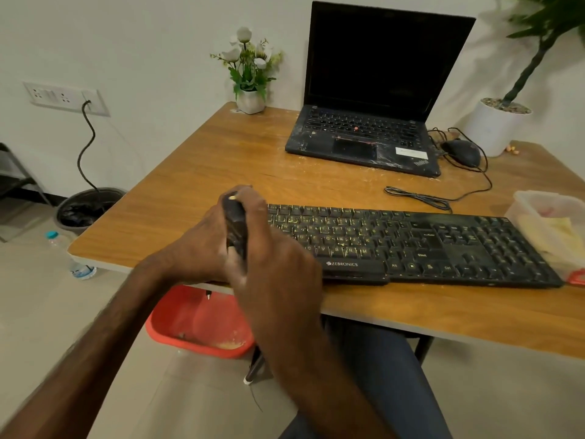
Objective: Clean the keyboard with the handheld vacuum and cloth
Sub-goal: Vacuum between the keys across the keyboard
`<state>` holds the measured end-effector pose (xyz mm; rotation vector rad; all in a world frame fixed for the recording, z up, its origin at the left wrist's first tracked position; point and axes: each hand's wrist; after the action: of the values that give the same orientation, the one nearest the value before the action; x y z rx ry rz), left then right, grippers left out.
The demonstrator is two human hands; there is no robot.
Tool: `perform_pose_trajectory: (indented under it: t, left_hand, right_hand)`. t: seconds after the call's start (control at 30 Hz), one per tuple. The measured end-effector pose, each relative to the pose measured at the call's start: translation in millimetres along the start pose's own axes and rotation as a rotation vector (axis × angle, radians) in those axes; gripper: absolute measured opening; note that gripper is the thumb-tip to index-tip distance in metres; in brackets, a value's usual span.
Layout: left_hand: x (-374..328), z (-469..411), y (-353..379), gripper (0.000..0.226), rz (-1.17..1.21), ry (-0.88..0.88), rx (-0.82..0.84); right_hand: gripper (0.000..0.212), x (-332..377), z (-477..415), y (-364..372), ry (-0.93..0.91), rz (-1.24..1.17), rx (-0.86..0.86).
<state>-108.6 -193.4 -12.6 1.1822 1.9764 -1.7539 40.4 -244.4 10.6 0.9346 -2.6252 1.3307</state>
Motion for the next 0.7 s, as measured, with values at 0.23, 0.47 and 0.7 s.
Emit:
perform_pose_trajectory:
  t: [0.23, 0.47, 0.7]
  left_hand:
    - [15, 2, -4, 0.15, 0.147, -0.149, 0.055]
    - [5, 0, -1, 0.118, 0.052, -0.087, 0.031]
    - [14, 3, -4, 0.147, 0.119, -0.157, 0.052]
  right_hand:
    - [0.078, -47, 7, -33, 0.055, -0.047, -0.019]
    - [0.077, -12, 0, -9, 0.045, -0.061, 0.003]
    - [0.077, -42, 9, -30, 0.067, -0.063, -0.022]
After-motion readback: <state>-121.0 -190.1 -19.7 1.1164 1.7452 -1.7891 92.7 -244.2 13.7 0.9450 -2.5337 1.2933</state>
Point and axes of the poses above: each hand's wrist, its own z-axis away from the middle knuckle, its own y-axis out of the palm, x = y × z
